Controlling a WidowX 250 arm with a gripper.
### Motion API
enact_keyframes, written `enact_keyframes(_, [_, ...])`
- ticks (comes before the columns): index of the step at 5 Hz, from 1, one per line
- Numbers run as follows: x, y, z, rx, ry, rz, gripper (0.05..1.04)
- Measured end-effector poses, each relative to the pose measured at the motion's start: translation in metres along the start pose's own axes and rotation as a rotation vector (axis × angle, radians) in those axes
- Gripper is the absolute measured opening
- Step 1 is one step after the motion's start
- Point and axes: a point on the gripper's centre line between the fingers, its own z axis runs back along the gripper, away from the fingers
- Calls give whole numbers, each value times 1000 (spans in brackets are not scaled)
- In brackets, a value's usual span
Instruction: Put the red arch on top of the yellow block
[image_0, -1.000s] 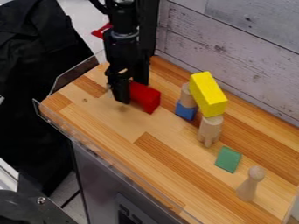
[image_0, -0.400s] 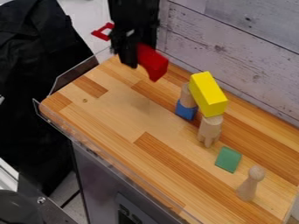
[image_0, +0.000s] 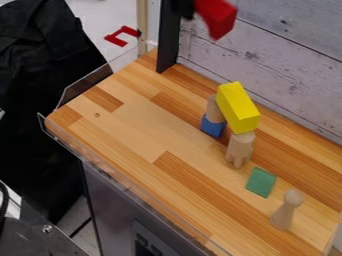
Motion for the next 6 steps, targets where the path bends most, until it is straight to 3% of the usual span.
enact_keyframes(1, [-21,-2,9,20,54,-64,599])
enact_keyframes(2, [-33,-4,-5,75,90,-148,599])
enact_keyframes(3, [-41,-5,-33,140,173,-226,599])
enact_keyframes(5, [-37,-9,-67,288,148,-268,599])
enact_keyframes(6, [-37,-11,-69,286,134,-279,599])
